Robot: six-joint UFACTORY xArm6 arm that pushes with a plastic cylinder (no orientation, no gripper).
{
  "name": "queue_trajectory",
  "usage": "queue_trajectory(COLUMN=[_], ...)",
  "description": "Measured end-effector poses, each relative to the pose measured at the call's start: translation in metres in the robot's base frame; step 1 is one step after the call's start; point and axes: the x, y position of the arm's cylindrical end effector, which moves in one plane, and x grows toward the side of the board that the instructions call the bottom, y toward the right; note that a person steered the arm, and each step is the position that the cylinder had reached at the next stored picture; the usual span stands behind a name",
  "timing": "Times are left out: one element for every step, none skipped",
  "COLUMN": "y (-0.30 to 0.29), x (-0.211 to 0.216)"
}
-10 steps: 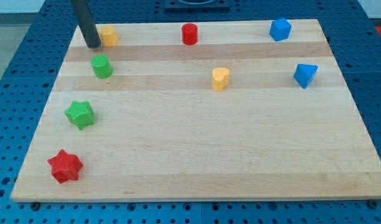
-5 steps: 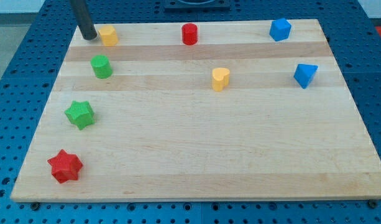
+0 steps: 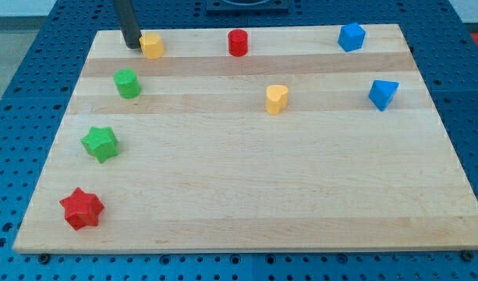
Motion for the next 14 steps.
queue_trajectory(y=[0.000,0.000,0.003,0.003,0.014,0.014,0.019,0.041,0.050,0.050,0.058,0.064,0.064,0.079], x=[-0.002,0.011,0.016,0.014,0.007,0.006,0.012,0.021,0.023,0.001,-0.002,-0.002,-0.002,0.027])
